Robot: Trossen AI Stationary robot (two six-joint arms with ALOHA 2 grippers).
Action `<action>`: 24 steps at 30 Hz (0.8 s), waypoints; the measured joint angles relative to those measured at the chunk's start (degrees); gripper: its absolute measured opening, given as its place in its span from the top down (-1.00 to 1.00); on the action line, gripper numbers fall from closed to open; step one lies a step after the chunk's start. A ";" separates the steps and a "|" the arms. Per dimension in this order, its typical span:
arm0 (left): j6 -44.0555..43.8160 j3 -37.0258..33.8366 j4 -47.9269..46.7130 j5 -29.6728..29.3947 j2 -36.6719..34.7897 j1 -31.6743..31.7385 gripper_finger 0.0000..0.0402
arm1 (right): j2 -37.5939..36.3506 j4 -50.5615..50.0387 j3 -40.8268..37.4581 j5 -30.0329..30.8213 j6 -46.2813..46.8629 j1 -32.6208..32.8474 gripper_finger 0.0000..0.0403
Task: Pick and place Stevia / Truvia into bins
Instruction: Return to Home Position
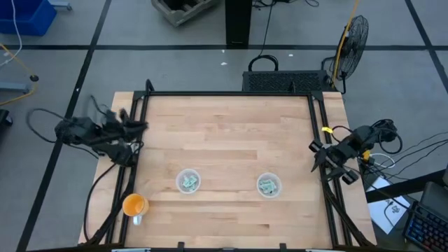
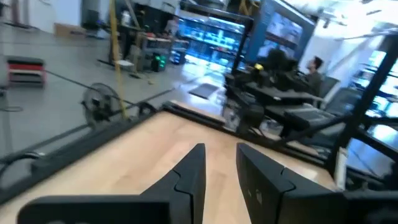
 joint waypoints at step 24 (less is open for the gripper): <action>12.08 -31.42 43.64 22.49 0.14 4.20 0.54 | -0.02 24.86 -14.24 -9.12 2.07 0.00 0.15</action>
